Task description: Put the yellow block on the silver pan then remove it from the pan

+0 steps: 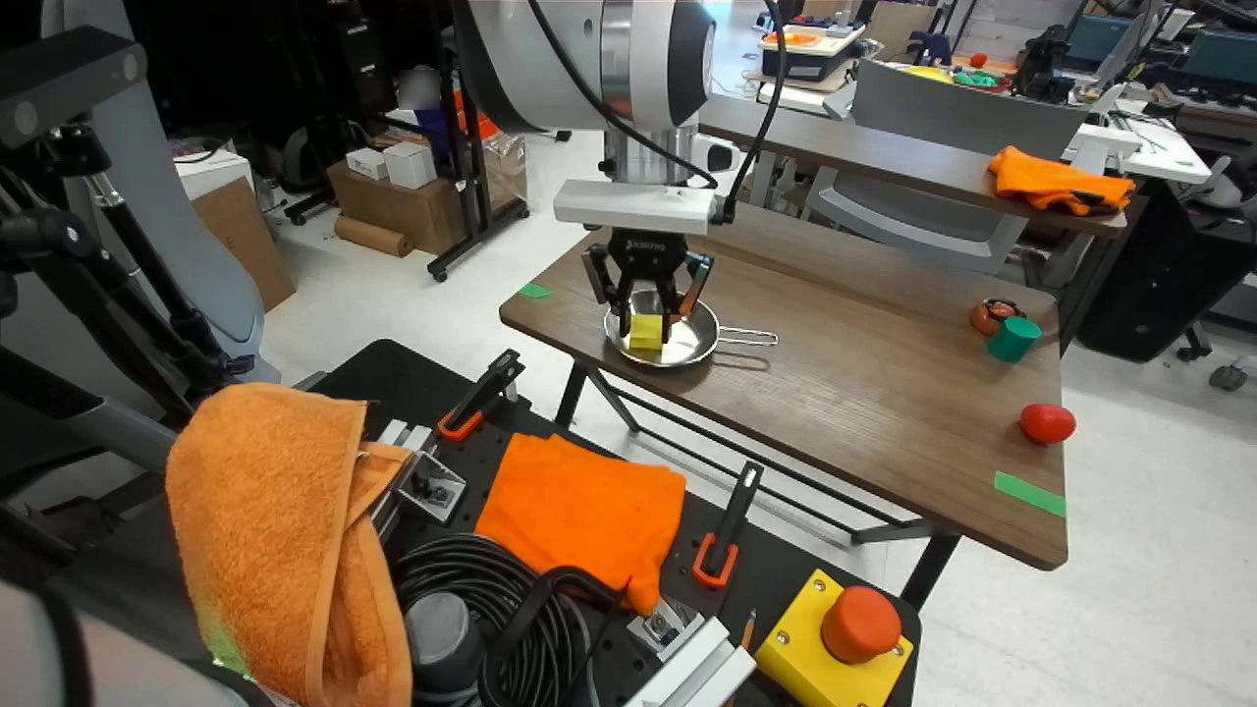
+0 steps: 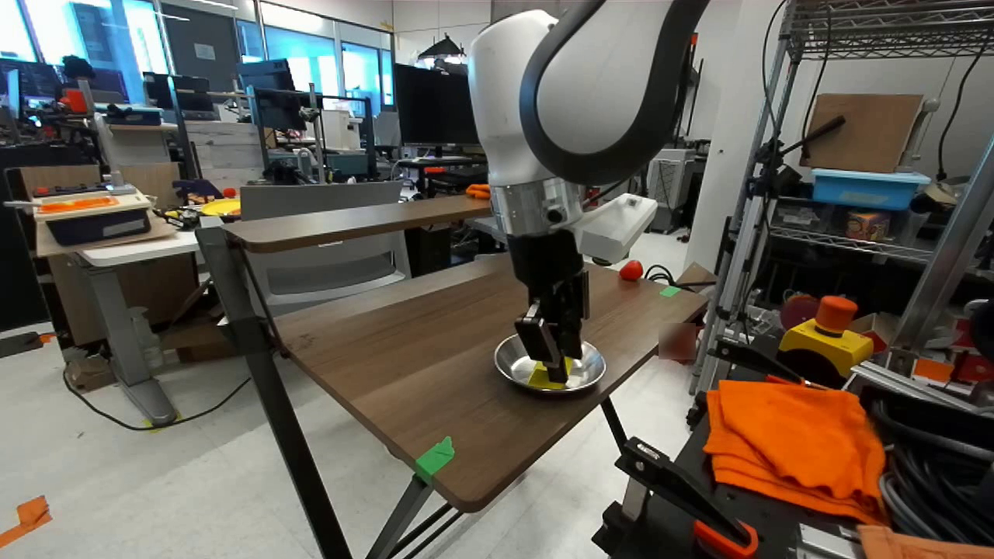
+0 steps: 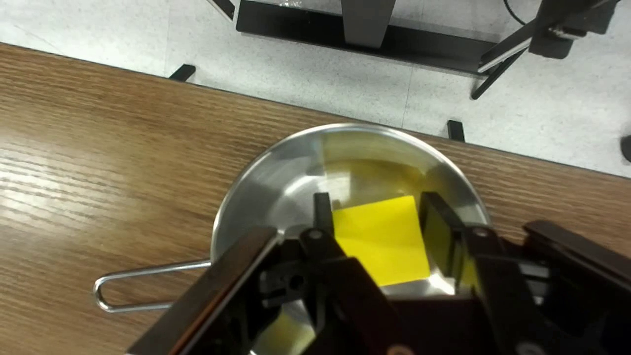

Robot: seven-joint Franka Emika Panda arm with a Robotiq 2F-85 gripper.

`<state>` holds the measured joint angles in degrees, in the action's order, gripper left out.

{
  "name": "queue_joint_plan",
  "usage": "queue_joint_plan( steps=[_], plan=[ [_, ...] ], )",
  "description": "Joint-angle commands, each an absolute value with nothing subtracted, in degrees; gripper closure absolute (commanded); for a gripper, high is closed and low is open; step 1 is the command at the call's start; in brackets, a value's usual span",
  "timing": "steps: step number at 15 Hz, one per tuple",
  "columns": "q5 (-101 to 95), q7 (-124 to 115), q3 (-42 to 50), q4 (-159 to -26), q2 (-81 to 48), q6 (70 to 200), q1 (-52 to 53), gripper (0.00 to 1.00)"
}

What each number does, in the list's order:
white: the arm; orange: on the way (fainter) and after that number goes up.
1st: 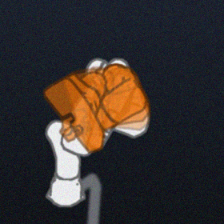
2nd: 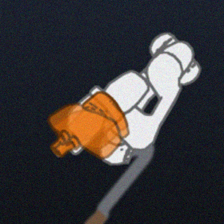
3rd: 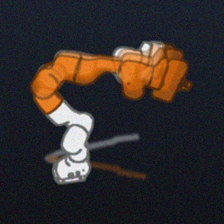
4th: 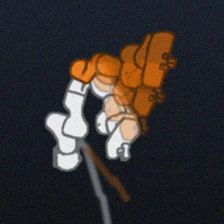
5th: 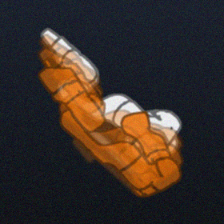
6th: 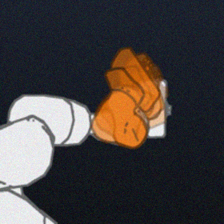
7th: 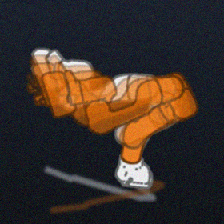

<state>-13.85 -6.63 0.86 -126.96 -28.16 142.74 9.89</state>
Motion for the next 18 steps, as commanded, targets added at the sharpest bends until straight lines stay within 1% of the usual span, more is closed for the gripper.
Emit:
queue_joint_plan(
  steps=[1, 8, 18],
  plan=[
    [-14.1, -6.5, 0.8, -125.8, -29.2, 141.5, 9.9, 0.77],
    [-13.7, -5.8, 0.3, -126.1, -28.5, 142.0, 9.6, 0.77],
    [-13.8, -5.6, -0.6, -129.2, -23.1, 144.0, 9.5, 0.77]
  ],
)
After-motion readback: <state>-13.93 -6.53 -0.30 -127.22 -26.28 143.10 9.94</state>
